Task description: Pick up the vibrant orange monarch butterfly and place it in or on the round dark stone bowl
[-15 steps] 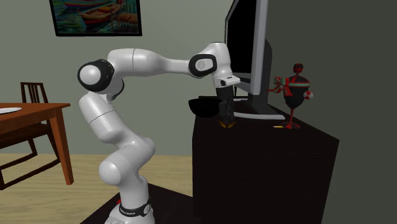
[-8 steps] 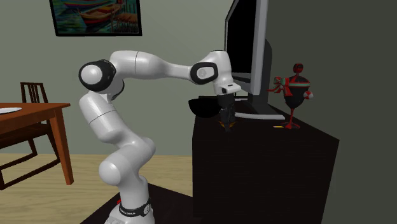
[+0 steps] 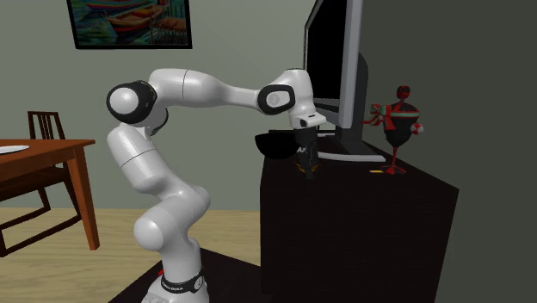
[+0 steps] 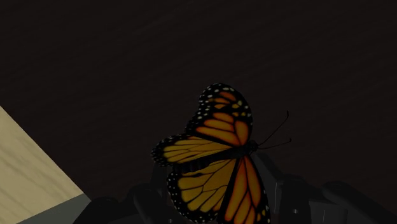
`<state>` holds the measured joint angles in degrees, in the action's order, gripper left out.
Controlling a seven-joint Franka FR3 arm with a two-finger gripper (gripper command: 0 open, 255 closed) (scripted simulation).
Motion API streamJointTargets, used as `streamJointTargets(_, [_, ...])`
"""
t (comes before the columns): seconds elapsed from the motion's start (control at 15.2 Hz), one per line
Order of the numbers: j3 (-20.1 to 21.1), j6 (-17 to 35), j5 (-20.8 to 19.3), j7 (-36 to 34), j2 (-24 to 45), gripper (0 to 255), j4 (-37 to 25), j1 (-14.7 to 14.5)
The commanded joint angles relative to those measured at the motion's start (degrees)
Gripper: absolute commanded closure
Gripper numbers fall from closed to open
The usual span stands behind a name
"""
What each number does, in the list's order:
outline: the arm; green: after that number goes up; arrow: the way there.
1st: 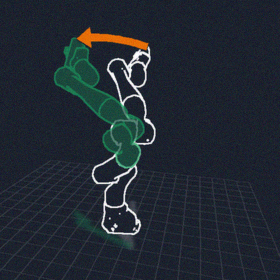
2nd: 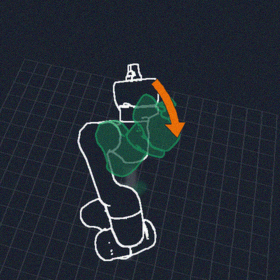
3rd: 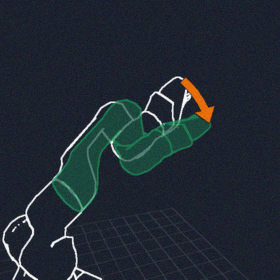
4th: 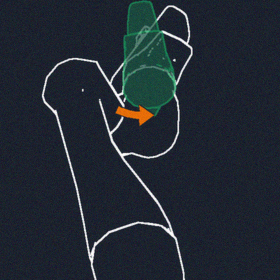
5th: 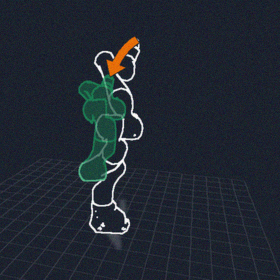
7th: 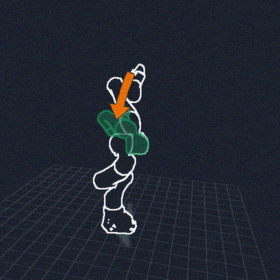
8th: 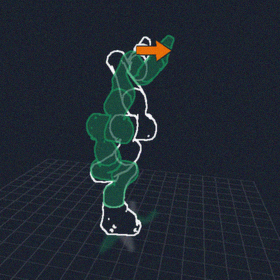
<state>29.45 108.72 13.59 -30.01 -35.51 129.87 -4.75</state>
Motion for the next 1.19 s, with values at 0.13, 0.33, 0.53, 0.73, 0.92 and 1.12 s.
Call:
streamJointTargets(0.13, [0.0,0.0,0.02,0.02,0.02,255,0.04,0.0])
streamJointTargets(0.33, [0.01,0.02,0.02,0.01,0.03,255,0.04,0.0])
streamJointTargets(0.53, [-0.12,-0.73,-0.11,-0.02,0.08,255,-0.75,0.06])
streamJointTargets(0.73, [-0.53,-2.93,-0.49,-0.07,0.34,255,-3.2,0.29])
streamJointTargets(0.92, [-0.89,-5.12,-0.88,-0.13,0.7,255,-5.73,0.53])
streamJointTargets(1.12, [-1.2,-7.29,-1.26,-0.23,1.18,255,-8.36,0.79])
